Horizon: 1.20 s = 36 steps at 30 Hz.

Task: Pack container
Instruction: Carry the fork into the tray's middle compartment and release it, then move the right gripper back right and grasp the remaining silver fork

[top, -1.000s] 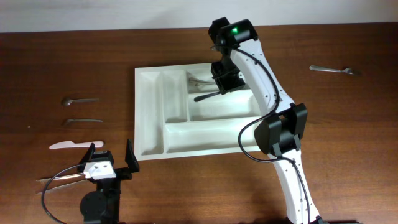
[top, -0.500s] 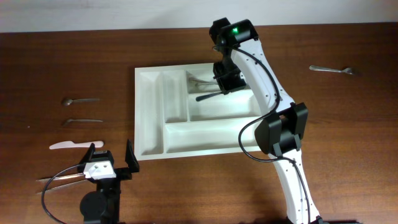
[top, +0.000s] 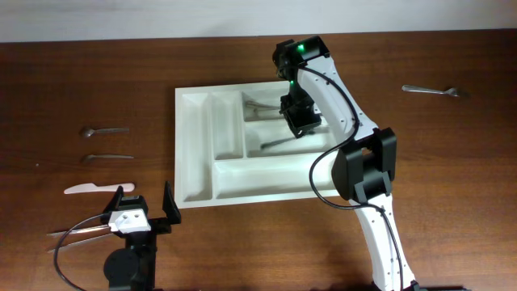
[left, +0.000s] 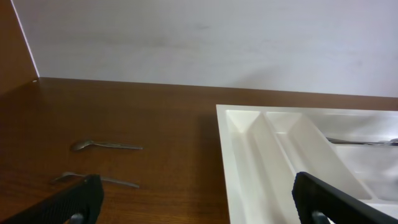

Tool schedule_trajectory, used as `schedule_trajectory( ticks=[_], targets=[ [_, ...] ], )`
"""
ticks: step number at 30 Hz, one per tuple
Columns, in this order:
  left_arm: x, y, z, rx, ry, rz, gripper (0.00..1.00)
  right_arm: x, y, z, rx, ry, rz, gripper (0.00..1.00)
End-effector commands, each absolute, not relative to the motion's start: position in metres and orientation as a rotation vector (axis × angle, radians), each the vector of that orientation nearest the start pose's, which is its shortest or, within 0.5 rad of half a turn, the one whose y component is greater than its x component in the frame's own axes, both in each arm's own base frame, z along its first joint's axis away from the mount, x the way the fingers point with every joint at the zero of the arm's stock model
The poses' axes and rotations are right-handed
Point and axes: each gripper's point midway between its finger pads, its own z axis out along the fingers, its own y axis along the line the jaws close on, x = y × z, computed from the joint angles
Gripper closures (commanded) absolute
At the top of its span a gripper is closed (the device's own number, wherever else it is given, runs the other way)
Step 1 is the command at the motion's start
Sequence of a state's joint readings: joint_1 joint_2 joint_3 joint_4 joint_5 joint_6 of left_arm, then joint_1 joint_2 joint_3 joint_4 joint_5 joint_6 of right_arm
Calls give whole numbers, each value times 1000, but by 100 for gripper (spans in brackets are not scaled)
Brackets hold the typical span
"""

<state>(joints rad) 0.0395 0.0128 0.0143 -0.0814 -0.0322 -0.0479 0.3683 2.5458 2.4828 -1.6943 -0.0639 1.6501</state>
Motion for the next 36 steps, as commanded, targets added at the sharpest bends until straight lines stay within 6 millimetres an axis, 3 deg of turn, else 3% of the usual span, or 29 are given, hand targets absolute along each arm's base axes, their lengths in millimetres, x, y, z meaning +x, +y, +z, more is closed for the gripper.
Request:
schedule_trajectory(
  ticks=[1,5,7,9,13,15,19,23,28,31,33,36],
  targets=[
    [246,12,157,-72,1648,14,1,413,154,79,1955,2573,-205,76],
    [246,12,157,-72,1648,14,1,420,139,80,1889,2578,-229,43],
    [246,12,157,-72,1648,14,1,427,128,81,1831,2572,-239,13],
    [246,12,157,-72,1648,14,1,440,106,86,1747,2546,-264,1],
    [246,12,157,-72,1648,14,1,468,49,110,1709,2420,-265,1],
    [246,12,157,-72,1648,14,1,490,19,122,1732,2342,-164,1],
    [246,12,157,-72,1648,14,1,549,-34,137,1604,2293,179,1],
    [246,12,157,-72,1648,14,1,566,-102,140,1730,2136,353,1],
    [246,12,157,-72,1648,14,1,566,-178,147,1789,1969,365,1],
    [246,12,157,-72,1648,14,1,577,-201,156,1699,1935,380,1],
    [246,12,157,-72,1648,14,1,593,-202,166,1573,1942,412,1],
    [246,12,157,-72,1648,14,1,603,-201,166,1533,1934,419,1]
  ],
)
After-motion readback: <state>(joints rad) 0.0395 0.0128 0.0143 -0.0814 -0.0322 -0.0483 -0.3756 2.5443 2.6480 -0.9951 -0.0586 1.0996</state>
